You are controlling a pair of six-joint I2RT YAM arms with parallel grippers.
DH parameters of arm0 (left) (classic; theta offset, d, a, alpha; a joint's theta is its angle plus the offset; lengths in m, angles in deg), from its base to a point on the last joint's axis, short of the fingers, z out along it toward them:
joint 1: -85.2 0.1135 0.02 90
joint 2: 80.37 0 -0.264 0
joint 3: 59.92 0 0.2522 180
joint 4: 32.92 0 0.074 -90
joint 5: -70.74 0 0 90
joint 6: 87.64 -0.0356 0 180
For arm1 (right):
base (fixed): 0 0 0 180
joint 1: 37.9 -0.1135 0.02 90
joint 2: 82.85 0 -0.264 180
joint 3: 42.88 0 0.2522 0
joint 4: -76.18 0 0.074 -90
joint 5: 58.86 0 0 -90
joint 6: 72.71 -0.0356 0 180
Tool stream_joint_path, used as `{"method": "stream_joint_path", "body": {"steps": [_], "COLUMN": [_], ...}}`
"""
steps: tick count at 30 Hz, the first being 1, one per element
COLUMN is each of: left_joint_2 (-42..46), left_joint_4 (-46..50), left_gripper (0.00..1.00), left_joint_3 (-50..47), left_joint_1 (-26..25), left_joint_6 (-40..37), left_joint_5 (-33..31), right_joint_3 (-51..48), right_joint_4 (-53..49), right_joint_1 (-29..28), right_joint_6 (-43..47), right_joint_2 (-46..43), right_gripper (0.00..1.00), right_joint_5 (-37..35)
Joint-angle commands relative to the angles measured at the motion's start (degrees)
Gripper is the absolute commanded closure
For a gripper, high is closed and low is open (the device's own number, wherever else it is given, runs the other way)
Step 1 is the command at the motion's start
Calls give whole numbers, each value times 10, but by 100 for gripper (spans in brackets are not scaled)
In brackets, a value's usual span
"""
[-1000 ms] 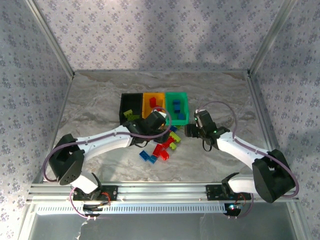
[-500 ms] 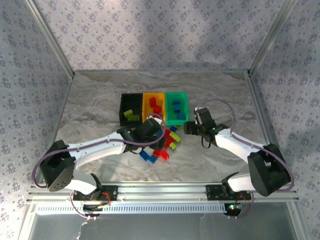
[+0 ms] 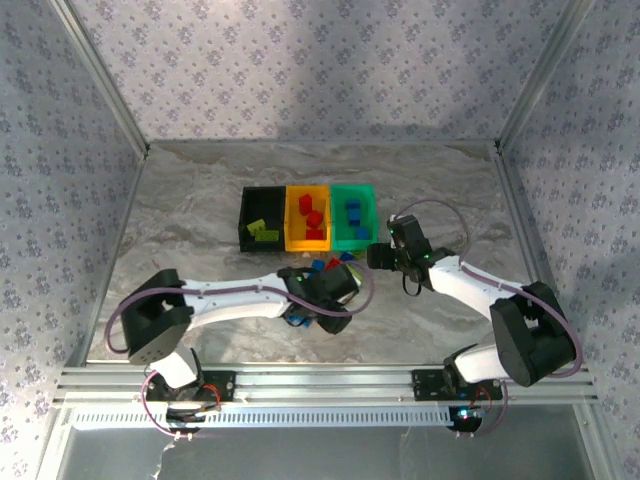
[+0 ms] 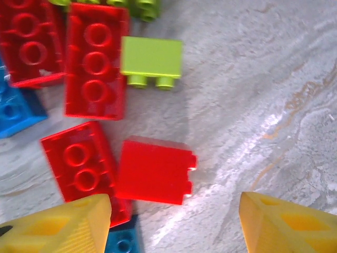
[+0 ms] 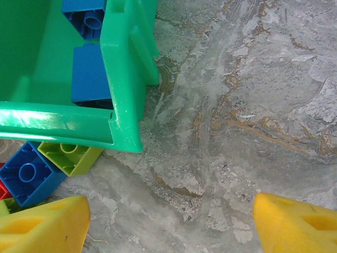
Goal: Sort the legos into containers by color
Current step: Pick up the lego from the middle-left of the table.
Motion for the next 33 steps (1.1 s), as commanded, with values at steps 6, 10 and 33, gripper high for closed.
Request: {"method": "stream_joint_path", "body": {"steps": [6,10,33], "left_joint_2": [-55,-55,-110], "left_joint_4": [74,78,113], "left_gripper": [38,37,35], "left_joint_3": [53,56,95], "left_joint_1": [-14,-14,-12], "left_joint_6": [-27,-29,-20], "left_joint_5": [-47,-64,-97], "right_joint_3": [1,4,5], "right_joint_4": [-1,-2,-3], "right_joint_1": [-4,-4,-11], "right_joint_6": [-1,-1,-2], "right_joint_2": [-5,-5,-2], "right_gripper": [17,17,17], "right_joint_5": [-1,1,2]}}
